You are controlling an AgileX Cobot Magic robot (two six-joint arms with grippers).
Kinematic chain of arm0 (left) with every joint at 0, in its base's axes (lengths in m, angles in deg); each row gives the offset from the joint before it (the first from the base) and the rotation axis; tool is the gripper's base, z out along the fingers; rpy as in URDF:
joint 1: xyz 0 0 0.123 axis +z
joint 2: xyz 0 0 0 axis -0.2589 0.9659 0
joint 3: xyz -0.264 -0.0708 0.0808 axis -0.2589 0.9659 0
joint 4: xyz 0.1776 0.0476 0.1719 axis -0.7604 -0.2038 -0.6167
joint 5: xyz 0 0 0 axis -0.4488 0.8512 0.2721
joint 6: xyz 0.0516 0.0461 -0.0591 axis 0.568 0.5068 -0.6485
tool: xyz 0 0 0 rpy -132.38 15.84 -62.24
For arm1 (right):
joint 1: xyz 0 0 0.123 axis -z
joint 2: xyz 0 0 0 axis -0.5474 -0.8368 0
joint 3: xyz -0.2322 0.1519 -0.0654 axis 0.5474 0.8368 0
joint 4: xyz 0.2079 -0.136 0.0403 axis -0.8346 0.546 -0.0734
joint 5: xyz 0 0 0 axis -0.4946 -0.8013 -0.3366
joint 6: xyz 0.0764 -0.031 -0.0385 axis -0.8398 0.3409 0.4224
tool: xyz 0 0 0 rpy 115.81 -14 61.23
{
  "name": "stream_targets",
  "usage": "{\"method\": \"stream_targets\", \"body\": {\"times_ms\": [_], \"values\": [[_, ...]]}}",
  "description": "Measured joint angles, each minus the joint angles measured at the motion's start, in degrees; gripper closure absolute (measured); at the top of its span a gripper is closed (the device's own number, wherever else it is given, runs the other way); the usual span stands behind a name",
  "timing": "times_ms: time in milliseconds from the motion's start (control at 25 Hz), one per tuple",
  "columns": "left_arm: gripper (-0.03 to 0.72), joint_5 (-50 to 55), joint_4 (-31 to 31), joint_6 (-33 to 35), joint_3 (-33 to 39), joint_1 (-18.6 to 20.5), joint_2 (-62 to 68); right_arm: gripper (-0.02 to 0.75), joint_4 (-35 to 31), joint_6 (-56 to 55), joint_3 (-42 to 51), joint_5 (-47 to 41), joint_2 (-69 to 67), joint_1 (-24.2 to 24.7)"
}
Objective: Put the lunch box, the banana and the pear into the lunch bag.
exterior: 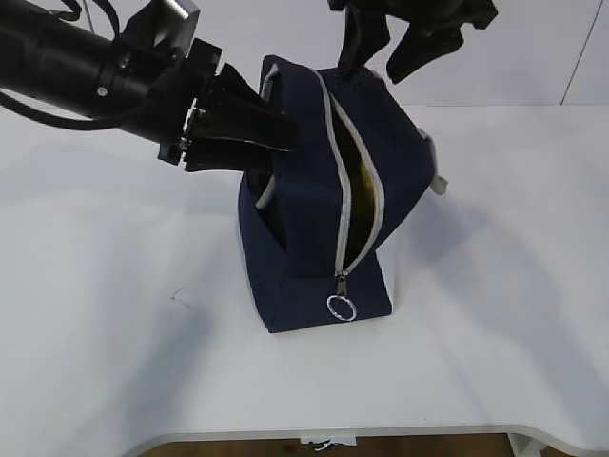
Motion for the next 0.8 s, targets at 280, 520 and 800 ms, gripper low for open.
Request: {"method": "stream_targets", "body": {"times_ms": [280, 520, 800], "values": [[0.279, 3.48, -6.4, -3.65, -0.71, 1.09, -2.91, 0.295, 0.2, 0.6, -0.35, 0.0, 4.9, 0.0], [0.281, 4.69, -23.37, -16.44, -8.83, 0.4, -3.98, 0.295, 0.2, 1.97, -0.46, -0.11, 8.21, 0.0], [0.349, 6.01, -37.82, -31.05, -12.0, -1.77, -8.73, 0.295, 0.2, 3.28, 5.59, -0.11, 14.38, 0.0]]}}
